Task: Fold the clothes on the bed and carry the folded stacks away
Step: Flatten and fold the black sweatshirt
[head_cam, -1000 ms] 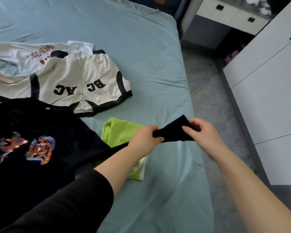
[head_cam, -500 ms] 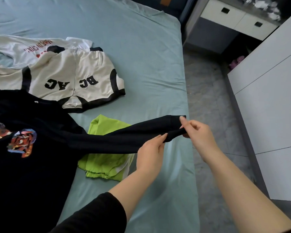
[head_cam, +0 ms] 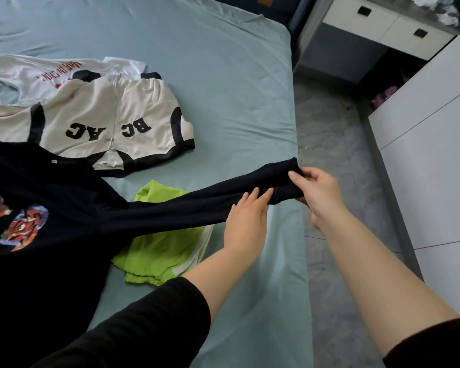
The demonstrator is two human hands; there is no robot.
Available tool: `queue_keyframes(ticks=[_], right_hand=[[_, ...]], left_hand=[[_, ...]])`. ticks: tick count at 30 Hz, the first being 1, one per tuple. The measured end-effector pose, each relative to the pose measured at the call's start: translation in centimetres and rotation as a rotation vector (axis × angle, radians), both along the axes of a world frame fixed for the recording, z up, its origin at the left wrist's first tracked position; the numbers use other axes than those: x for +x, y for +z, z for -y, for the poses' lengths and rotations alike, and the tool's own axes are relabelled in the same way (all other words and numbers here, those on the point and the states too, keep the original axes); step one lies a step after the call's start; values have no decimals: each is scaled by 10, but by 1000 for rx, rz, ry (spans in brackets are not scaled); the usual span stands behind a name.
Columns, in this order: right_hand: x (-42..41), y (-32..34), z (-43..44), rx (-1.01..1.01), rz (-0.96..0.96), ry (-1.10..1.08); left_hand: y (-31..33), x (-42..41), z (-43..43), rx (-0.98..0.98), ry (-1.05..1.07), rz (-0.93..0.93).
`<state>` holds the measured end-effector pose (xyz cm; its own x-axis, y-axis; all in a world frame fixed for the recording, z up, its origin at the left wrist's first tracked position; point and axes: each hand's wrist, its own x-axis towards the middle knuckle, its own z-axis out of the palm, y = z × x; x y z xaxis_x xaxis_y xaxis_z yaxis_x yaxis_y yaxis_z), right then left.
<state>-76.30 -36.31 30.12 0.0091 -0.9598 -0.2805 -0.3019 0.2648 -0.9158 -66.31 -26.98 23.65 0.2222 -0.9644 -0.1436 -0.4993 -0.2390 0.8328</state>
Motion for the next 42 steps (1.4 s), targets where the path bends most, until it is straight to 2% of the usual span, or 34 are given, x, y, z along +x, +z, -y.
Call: queue_keyframes(ticks=[2, 7, 12, 18, 21, 23, 25, 27, 29, 31, 33, 36, 39, 42], right_hand=[[5, -7, 5, -68, -43, -24], [9, -28, 9, -225, 5, -83], [-3, -60, 13, 55, 112, -188], [3, -54, 11, 108, 177, -137], [15, -51, 2, 160, 233, -31], [25, -50, -6, 185, 318, 55], [32, -52, -13, 212, 445, 32], [39, -66, -26, 293, 472, -100], [53, -92, -51, 490, 396, -152], [92, -127, -86, 732, 320, -20], [143, -157, -119, 878, 342, 88], [229, -195, -156, 948, 525, 47], [302, -229, -179, 919, 754, -239], [348, -259, -193, 854, 849, -492]], left_hand=[[-2, -2, 0, 50, -36, 44], [-13, -6, 3, 45, -4, 84], [-43, 3, 3, 162, -16, -8], [-50, 6, 13, 97, 30, -126], [-46, 9, 26, 81, 101, -162], [-44, 17, 32, 73, 183, -253], [-44, 32, 32, 70, 276, -398], [-48, 56, 28, 48, 323, -511], [-51, 85, 17, 19, 344, -537], [-56, 127, 1, -1, 400, -558], [-62, 174, -17, 2, 467, -602], [-78, 254, -52, 63, 565, -703], [-104, 341, -93, 113, 668, -797], [-139, 426, -136, 216, 708, -792]])
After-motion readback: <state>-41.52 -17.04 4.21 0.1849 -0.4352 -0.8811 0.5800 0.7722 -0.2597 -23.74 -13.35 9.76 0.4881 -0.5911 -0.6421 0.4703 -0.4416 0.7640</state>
